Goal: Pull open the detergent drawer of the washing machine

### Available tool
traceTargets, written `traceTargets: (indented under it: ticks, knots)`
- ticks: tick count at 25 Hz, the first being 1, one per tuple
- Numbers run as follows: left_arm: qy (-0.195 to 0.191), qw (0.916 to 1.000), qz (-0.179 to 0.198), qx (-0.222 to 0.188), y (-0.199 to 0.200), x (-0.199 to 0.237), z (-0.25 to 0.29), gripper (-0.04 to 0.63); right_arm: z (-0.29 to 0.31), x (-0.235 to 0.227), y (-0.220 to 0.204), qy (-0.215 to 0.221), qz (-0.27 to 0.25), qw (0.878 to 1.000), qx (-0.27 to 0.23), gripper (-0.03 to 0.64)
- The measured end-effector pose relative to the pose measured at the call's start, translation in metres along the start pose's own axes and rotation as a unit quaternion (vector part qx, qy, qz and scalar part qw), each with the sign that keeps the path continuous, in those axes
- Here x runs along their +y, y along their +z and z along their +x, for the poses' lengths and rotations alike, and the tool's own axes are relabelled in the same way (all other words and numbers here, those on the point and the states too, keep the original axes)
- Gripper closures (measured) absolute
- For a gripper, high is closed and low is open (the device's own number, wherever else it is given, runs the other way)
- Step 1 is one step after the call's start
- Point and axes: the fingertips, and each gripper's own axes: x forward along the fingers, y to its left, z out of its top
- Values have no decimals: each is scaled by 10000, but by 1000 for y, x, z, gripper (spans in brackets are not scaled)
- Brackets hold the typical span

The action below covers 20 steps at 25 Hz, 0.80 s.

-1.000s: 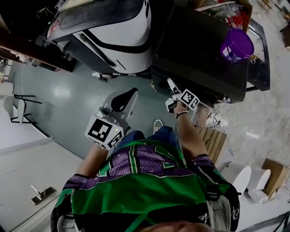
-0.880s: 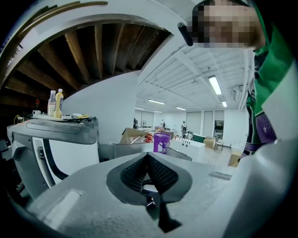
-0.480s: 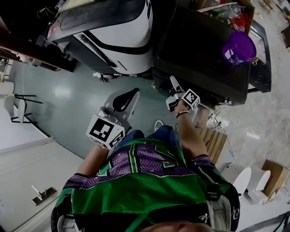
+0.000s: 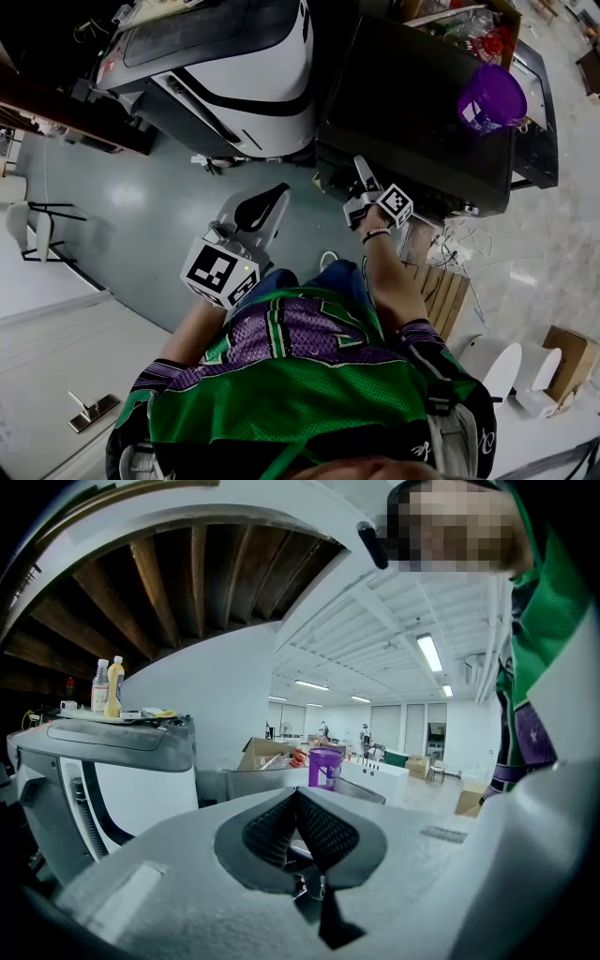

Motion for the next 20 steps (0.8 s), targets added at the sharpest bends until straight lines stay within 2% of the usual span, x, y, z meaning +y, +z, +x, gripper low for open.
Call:
traceTargets:
  ticks: [20]
  knots:
    - [-130, 9998, 36, -177, 5, -1, -31, 577, -23, 1, -25, -55, 49, 10000, 9, 153]
